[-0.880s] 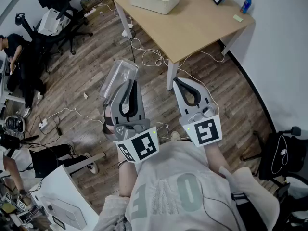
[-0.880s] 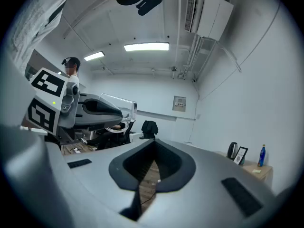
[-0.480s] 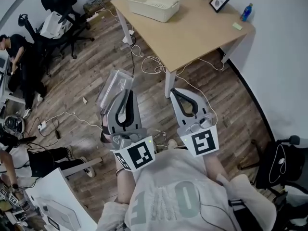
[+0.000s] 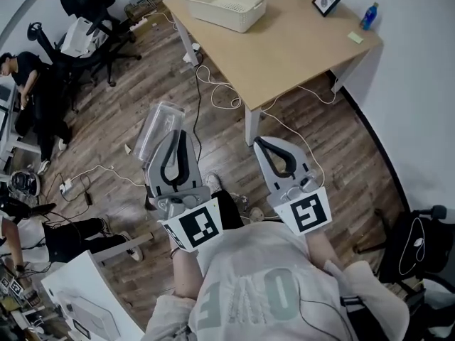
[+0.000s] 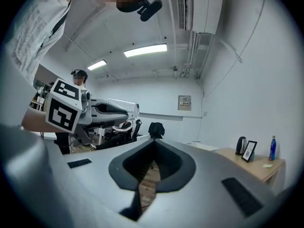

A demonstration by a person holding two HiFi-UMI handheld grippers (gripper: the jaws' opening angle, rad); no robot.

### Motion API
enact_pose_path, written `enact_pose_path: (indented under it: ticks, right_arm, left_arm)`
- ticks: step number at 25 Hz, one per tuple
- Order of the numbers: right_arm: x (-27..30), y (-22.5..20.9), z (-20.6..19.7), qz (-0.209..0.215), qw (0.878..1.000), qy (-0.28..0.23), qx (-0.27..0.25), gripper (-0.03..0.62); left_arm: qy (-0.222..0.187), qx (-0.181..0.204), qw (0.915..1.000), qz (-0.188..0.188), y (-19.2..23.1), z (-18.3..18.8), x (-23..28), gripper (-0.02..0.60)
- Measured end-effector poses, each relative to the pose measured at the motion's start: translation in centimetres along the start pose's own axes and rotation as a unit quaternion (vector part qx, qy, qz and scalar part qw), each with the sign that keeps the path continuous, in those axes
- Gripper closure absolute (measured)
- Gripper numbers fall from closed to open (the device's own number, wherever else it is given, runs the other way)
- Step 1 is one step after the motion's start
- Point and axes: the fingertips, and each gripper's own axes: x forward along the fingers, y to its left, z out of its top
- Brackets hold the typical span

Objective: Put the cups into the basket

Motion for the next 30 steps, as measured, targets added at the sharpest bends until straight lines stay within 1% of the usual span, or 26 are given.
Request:
enact_pose_path:
  ticks: [3,6,9,14,20,25,28,30]
  right_arm:
    - [2.2,-2.2,-0.9,-0.022,1.0,0.007,0.005,0.595]
    - [5.3,-4.0,-1.4,-0.04,0.999,0.015,0.005,0.595]
    - [10.2,-4.1,-0.9,-0.039,0.999,0.011,-0.006,0.595]
    - [18.7,-5.3,-0.2,-0.058,0.998,0.001,-0.024,0.595]
    - [27.3,-5.3,-0.4,-0.068,0.997,0.003,-0.025,0.595]
    - [31.8,-4.4,-1.1,-0.081,0.996,0.017,-0.031,0.595]
    - [32.9,-4.2,-2.0,-0.088,0.995,0.035,-0.033,0.595]
    - [33.4,-4.9,-2.4,-0.096,0.994,0.044,-0.028,0.595]
  left_arm:
    - [-0.005,-0.003,1.0,-0.001,0.4,-1.0,2.9,0.534]
    - [-0.022,-0.024,0.9994,-0.01,0.8,-2.2,6.2,0.535]
    - [-0.032,-0.032,0.9988,-0.018,3.1,-4.2,8.9,0.535]
    - [-0.043,-0.045,0.9974,-0.035,7.1,-7.9,14.6,0.535]
    - [-0.063,-0.042,0.9958,-0.052,11.7,-11.6,20.1,0.535]
    - [-0.077,-0.053,0.9934,-0.066,14.5,-14.4,22.7,0.535]
    - [-0.082,-0.063,0.9917,-0.076,14.8,-15.6,23.8,0.535]
    - [-0.086,-0.066,0.9907,-0.083,14.7,-15.8,24.4,0.535]
